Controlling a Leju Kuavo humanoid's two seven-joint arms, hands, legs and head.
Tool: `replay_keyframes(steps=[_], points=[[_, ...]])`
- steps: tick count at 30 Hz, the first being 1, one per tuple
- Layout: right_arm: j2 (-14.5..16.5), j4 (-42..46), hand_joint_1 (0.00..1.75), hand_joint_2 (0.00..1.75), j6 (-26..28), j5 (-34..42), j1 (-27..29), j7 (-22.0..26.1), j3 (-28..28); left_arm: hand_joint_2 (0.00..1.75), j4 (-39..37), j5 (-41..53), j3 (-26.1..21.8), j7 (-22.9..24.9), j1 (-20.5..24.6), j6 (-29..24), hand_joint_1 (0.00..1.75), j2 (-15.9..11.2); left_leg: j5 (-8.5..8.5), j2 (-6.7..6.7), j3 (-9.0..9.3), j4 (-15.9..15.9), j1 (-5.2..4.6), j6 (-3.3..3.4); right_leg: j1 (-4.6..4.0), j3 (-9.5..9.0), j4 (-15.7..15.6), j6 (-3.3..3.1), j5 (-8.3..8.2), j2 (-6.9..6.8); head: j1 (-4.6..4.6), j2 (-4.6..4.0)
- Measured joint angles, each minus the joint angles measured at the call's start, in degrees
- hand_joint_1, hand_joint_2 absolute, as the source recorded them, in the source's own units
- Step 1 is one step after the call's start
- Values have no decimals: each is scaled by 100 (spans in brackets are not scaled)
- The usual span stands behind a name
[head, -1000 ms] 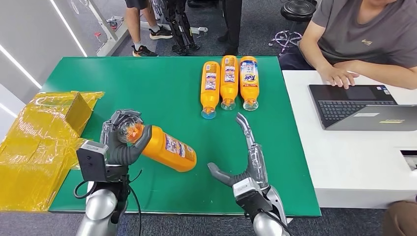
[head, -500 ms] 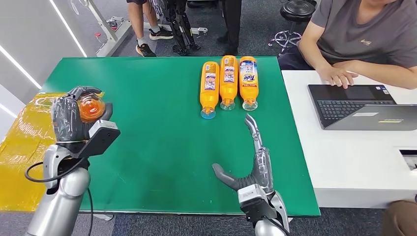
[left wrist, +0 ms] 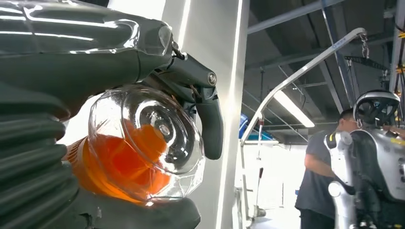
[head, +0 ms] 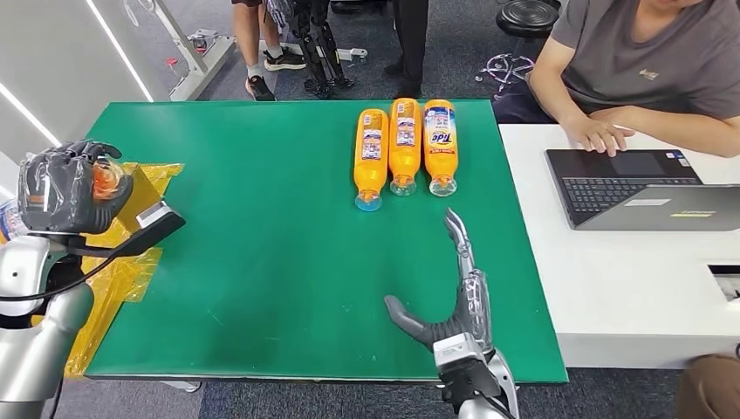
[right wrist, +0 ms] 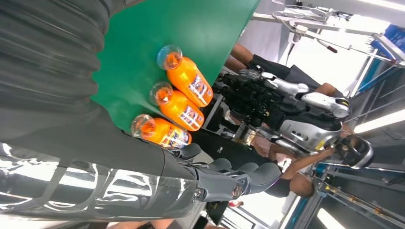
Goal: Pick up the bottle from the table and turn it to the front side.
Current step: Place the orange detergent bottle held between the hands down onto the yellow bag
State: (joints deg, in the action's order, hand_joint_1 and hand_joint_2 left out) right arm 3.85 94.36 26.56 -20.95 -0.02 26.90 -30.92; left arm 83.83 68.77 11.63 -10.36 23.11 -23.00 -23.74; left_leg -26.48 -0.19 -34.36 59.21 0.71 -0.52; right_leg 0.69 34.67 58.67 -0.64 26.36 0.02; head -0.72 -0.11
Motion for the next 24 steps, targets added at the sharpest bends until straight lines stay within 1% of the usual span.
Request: replay_keyframes(steps=[4, 7, 10, 13, 16, 19, 22, 24], points=[[0, 12, 0, 175, -58, 15, 49, 1, 42, 175, -57, 128, 32, 105, -10, 112, 175, -184, 0, 1, -1, 0, -1, 0, 0, -1, 0, 0, 0, 1, 1, 0], [14, 44, 0, 175, -196, 27, 60, -10, 69, 175, -75, 197, 101, 174, -56, 380, 175, -343, 0, 3, -1, 0, -3, 0, 0, -2, -1, 0, -1, 2, 2, 0], [30, 62, 0, 175, -351, 75, 55, -19, 99, 175, -114, 155, 196, 114, -176, 709, 175, -556, 0, 8, 0, 0, -3, 0, 0, -1, -1, -1, -1, 4, 1, 0], [33, 63, 0, 175, -508, 159, 37, -11, 140, 175, -184, 144, 352, -18, -391, 1012, 175, -772, 0, 11, 0, 0, -2, 0, 0, 0, -1, -1, -1, 6, 1, 0], [33, 65, 0, 175, -640, 232, 21, 12, 184, 175, -356, 87, 548, -302, -577, 1308, 175, -950, 0, 11, 0, -1, -1, 0, 0, 1, -1, -1, 0, 6, 1, 0], [33, 73, 0, 175, -715, 287, -5, 44, 214, 175, -617, -155, 832, -847, -636, 1724, 175, -1154, 0, 11, 0, -1, -1, 0, 0, 2, -1, -2, 0, 6, 1, 0], [33, 78, 0, 175, -717, 302, -13, 66, 240, 175, -924, -260, 1080, -1141, -536, 1960, 175, -1270, 0, 10, 0, 0, -1, 0, 0, 4, -2, -2, 0, 5, 1, 0], [33, 79, 0, 175, -700, 301, -11, 78, 263, 175, -1263, -239, 1274, -1283, -287, 2026, 175, -1271, 2, 2, 0, 1, -1, 0, 0, 2, -2, -2, -1, -5, 2, 0]])
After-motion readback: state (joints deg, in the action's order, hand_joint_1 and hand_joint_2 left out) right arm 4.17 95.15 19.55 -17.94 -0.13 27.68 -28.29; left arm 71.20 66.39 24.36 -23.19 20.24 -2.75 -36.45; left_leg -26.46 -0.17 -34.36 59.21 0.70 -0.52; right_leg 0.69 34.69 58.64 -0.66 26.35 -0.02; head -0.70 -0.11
